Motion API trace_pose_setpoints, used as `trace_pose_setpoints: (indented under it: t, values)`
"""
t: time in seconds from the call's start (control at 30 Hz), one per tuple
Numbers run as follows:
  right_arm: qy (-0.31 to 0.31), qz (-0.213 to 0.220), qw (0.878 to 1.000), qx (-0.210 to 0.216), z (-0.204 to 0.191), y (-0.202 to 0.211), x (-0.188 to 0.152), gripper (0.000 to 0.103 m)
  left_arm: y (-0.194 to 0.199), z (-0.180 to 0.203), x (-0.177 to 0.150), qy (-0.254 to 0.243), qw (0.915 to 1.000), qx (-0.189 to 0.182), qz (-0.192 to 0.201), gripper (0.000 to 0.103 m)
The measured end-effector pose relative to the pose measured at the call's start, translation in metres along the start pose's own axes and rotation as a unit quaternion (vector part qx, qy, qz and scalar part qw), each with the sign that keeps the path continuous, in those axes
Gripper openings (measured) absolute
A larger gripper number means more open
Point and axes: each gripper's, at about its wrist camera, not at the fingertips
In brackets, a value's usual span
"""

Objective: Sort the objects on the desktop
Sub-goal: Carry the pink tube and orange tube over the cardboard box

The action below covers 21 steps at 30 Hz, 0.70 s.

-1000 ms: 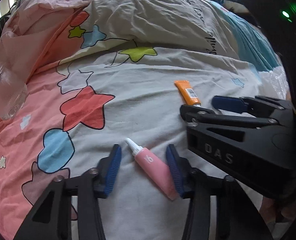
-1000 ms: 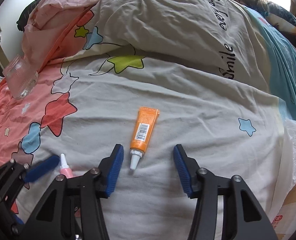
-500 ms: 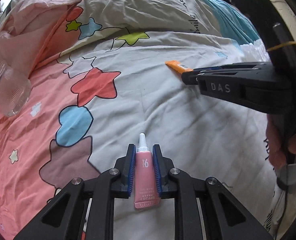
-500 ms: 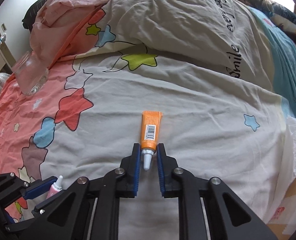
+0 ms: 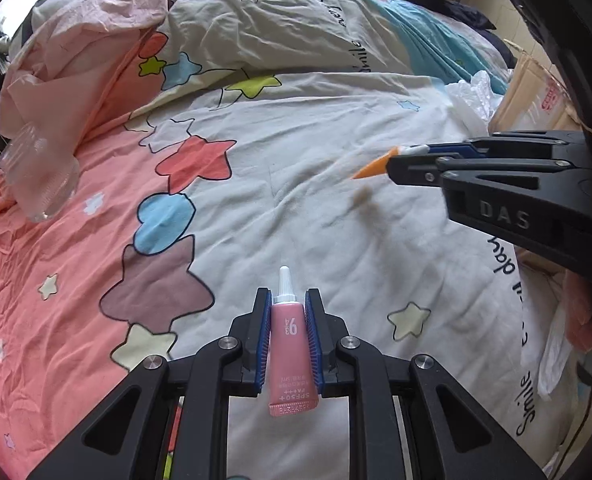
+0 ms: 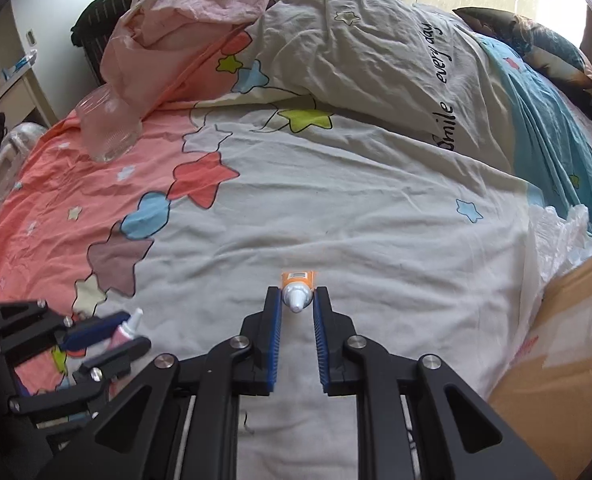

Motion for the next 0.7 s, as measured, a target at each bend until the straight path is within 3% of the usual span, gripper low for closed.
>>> trace_pose_setpoints:
  t: [0.43, 0.7]
  values:
    - [0.009, 0.029, 1.000, 0.007, -0.020, 0.064, -0.025, 0.015, 0.051, 0.019, -0.016, -0.021, 0.9994, 0.012, 0.025, 0.017]
    - [0.015, 0.062, 0.998, -0.012, -0.020, 0.115, -0.037, 0.015, 0.092, 0.042, -0.018, -0.037, 0.9979, 0.014, 0.051, 0.017]
Point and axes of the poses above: each gripper's, at about its wrist camera, not at the fingertips, and y roughly against the way its jaws point, z to its right, x to its top, and after that the axes turned 1 degree about -z, right-handed
